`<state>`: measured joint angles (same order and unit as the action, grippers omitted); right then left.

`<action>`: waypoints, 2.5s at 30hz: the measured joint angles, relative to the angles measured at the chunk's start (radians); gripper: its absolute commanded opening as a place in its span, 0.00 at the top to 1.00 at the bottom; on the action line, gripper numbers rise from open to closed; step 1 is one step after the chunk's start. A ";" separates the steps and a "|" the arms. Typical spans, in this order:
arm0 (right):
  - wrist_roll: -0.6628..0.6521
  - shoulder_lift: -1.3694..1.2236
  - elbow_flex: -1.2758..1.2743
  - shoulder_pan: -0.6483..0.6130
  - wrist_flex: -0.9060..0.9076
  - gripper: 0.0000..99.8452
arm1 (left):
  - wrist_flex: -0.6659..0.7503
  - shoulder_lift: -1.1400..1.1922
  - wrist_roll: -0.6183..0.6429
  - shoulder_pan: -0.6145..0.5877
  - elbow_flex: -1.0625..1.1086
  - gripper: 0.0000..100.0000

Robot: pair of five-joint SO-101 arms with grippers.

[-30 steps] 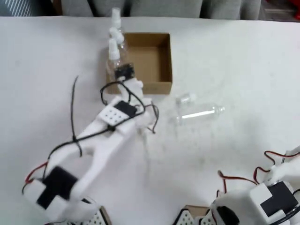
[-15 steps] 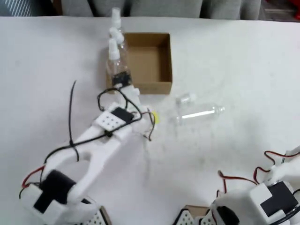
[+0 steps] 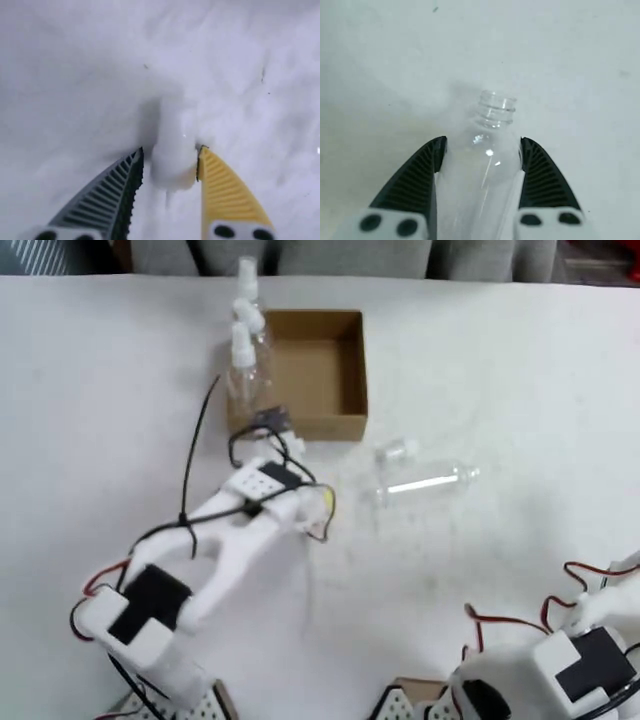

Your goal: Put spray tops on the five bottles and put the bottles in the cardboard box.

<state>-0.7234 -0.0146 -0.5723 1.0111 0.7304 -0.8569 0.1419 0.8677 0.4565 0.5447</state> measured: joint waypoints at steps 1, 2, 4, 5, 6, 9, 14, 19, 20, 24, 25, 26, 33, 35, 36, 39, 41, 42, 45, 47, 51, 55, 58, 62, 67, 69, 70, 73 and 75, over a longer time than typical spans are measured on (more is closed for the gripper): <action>0.000 0.000 0.000 0.000 0.000 0.97 | 0.000 0.006 0.000 0.000 -0.009 0.82; 0.000 0.000 0.000 0.000 0.000 0.97 | 0.000 0.008 0.000 -0.002 -0.015 0.82; 0.000 0.000 0.000 0.000 0.000 0.97 | -0.014 0.008 0.000 -0.005 -0.028 0.82; 0.000 0.000 0.000 0.000 0.000 0.97 | -0.028 0.008 0.000 -0.006 -0.038 0.82; 0.000 0.000 0.000 0.000 0.000 0.97 | -0.044 0.008 -0.008 -0.008 -0.052 0.82; 0.000 0.000 0.000 0.000 0.000 0.97 | -0.094 0.014 -0.038 -0.011 -0.084 0.82; 0.000 0.000 0.000 0.000 0.000 0.97 | -0.101 0.014 -0.040 -0.009 -0.086 0.82; 0.000 0.000 0.000 0.000 0.000 0.97 | -0.101 0.014 -0.040 -0.009 -0.086 0.82; 0.000 0.000 0.000 0.000 0.000 0.97 | -0.101 0.014 -0.043 -0.009 -0.086 0.82; 0.000 0.000 0.000 0.000 0.000 0.97 | -0.101 0.014 -0.046 -0.009 -0.086 0.82; 0.000 0.000 0.000 0.000 0.000 0.97 | -0.101 0.014 -0.046 -0.009 -0.089 0.82; 0.000 0.000 0.000 0.000 0.000 0.97 | -0.101 0.020 -0.046 -0.009 -0.100 0.82; 0.000 0.000 0.000 0.000 0.000 0.97 | -0.101 0.118 -0.046 -0.009 -0.176 0.86; 0.000 0.000 0.000 0.000 0.000 0.97 | -0.101 0.135 -0.046 -0.009 -0.187 0.94; 0.000 0.000 0.000 0.000 0.000 0.97 | -0.098 0.138 -0.046 -0.009 -0.189 0.99; 0.000 0.000 0.000 0.000 0.000 0.97 | -0.095 0.138 -0.046 0.002 -0.196 0.95; 0.000 0.000 0.000 0.000 0.000 0.97 | -0.095 0.138 -0.049 0.002 -0.196 0.97; 0.000 0.000 0.000 0.000 0.000 0.97 | -0.095 0.138 -0.049 0.002 -0.196 0.98; 0.000 0.000 0.000 -0.002 0.000 0.97 | -0.095 0.138 -0.051 0.002 -0.196 0.98; 0.000 0.000 0.000 -0.017 0.003 0.97 | -0.104 0.138 -0.091 0.002 -0.196 0.98; 0.037 0.064 0.000 -0.083 0.071 0.97 | -0.180 0.112 -0.213 0.000 -0.196 0.98; 0.153 0.199 0.000 -0.178 0.130 0.97 | -0.232 0.057 -0.295 -0.048 -0.196 0.98; 0.238 0.324 0.000 -0.281 0.192 0.97 | -0.235 0.017 -0.325 -0.109 -0.178 0.98; 0.367 0.486 -0.012 -0.460 0.226 0.97 | -0.212 -0.046 -0.331 -0.176 -0.130 0.98; 0.437 0.644 -0.104 -0.717 0.196 0.97 | -0.180 -0.183 -0.331 -0.183 -0.029 0.98; 0.442 0.695 -0.172 -0.807 0.146 0.97 | -0.152 -0.253 -0.331 -0.183 0.026 0.98; 0.442 0.721 -0.210 -0.842 0.118 0.97 | -0.133 -0.288 -0.331 -0.183 0.055 0.98; 0.443 0.793 -0.330 -0.862 0.052 0.97 | -0.077 -0.370 -0.331 -0.183 0.133 0.98; 0.443 0.825 -0.400 -0.822 0.054 0.97 | -0.061 -0.391 -0.331 -0.183 0.152 0.98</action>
<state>-0.2800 0.8109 -0.9728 0.1887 0.7841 -0.9183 -0.2493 0.5363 0.2739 0.6966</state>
